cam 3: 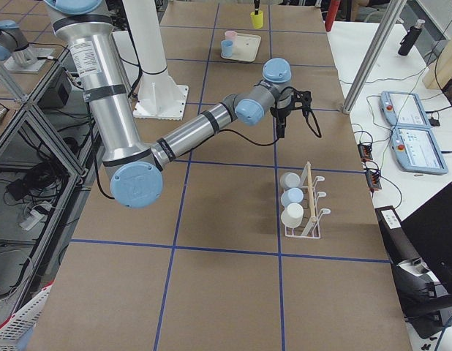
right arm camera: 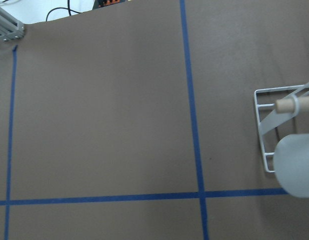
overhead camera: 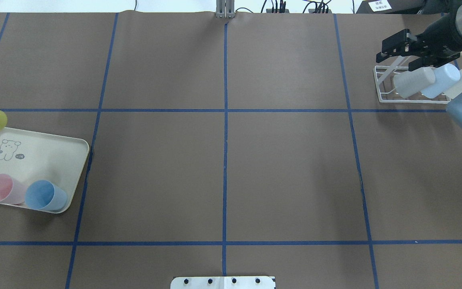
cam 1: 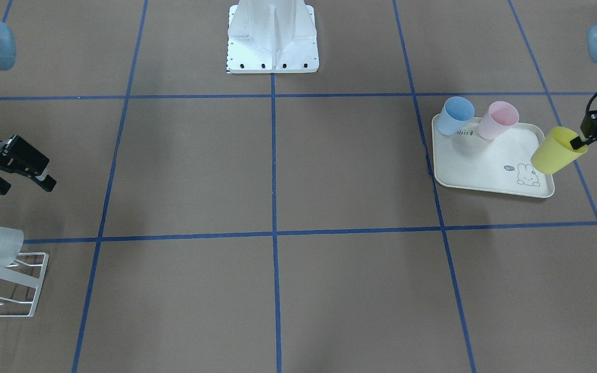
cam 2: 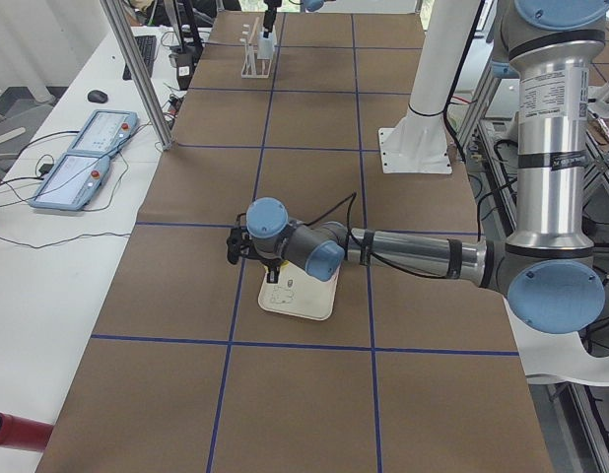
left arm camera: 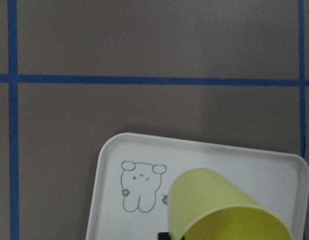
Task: Transfer IKEA cup to right arm and place on rack
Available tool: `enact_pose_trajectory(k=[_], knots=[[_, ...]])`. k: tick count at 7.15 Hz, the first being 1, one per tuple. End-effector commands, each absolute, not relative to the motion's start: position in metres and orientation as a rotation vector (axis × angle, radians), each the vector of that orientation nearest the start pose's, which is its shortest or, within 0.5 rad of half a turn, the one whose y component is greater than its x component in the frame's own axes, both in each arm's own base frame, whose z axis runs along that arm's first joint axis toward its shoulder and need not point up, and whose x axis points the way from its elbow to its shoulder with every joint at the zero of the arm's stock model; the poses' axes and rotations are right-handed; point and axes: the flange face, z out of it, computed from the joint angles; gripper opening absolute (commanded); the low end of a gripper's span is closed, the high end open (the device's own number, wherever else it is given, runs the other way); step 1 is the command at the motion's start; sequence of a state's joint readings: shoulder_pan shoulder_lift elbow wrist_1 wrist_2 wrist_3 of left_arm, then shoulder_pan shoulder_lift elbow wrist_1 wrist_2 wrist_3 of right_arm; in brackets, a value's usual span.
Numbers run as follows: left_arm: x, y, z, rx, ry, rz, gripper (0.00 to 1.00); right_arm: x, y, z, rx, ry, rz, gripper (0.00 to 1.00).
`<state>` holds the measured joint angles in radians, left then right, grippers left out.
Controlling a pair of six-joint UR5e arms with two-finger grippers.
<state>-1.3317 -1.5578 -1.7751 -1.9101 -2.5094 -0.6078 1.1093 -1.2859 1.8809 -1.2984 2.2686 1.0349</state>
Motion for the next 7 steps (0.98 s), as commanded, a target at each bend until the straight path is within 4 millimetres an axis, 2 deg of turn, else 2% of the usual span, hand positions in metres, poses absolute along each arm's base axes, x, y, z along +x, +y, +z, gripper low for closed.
enact_pose_trajectory(k=[1,3,4,5,6,7], knots=[[0.092,-0.497,0.420,0.050,1.132,-0.204,0.00,-0.220,-0.498,0.270,0.113,-1.137,0.261,1.00],[0.166,-0.497,0.329,-0.046,1.307,-0.250,0.00,-0.234,-0.471,0.247,0.145,-1.351,0.264,1.00],[0.188,-0.490,0.297,-0.061,1.399,-0.251,0.00,-0.236,-0.458,0.235,0.132,-1.481,0.280,1.00],[0.229,-0.466,0.272,-0.117,1.474,-0.191,0.00,-0.240,-0.447,0.231,0.115,-1.585,0.273,1.00],[0.254,-0.459,0.240,-0.097,1.554,-0.207,0.00,-0.247,-0.437,0.233,0.111,-1.685,0.234,1.00],[0.291,-0.438,0.210,-0.125,1.669,-0.219,0.00,-0.252,-0.427,0.237,0.136,-1.793,0.181,1.00]])
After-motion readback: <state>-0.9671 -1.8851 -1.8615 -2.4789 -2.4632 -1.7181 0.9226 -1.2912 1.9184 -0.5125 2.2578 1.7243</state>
